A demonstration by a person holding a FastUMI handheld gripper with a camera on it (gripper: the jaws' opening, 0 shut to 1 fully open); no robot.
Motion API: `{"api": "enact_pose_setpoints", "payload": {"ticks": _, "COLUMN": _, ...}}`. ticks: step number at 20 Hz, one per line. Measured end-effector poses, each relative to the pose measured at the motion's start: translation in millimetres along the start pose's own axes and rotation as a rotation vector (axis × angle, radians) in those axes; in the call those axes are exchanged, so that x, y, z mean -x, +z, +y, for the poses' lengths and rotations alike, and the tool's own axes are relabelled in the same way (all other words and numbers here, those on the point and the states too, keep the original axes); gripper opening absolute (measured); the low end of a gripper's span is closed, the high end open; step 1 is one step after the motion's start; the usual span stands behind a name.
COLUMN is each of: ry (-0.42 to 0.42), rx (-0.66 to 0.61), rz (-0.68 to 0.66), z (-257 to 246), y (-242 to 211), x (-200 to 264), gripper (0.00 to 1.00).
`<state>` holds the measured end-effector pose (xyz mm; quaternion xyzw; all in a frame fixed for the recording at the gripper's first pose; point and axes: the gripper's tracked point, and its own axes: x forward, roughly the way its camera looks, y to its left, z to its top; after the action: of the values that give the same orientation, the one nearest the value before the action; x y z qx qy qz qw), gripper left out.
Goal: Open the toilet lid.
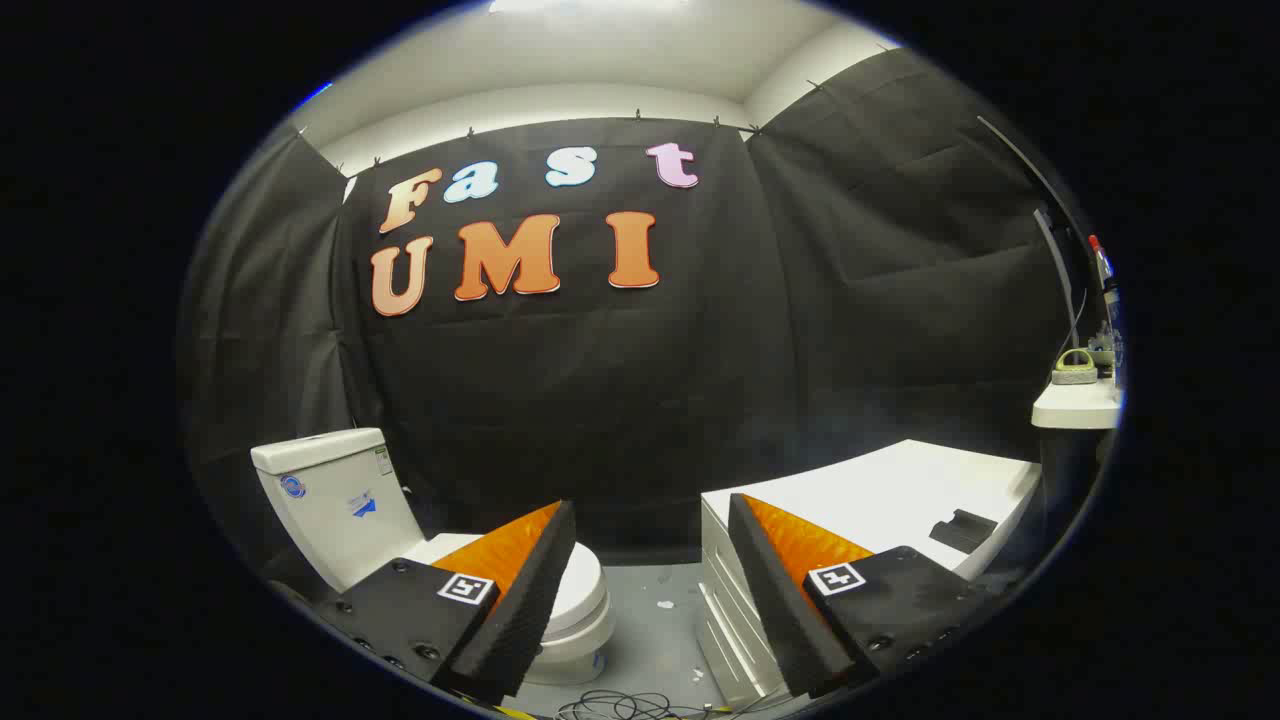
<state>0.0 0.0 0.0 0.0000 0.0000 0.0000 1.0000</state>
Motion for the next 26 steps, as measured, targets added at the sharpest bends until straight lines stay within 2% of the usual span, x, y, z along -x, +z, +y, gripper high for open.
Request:
{"api": "enact_pose_setpoints", "payload": {"ticks": 18, "ry": -0.001, "rx": -0.001, "rz": 0.005, "z": -1.0, "y": -0.7, "x": 1.0, "gripper": 0.98}}
{"api": "enact_pose_setpoints", "payload": {"ticks": 26, "ry": 0.031, "rx": -0.004, "rz": 0.025, "z": 10.4, "y": -3.3, "x": 2.2, "gripper": 0.98}}
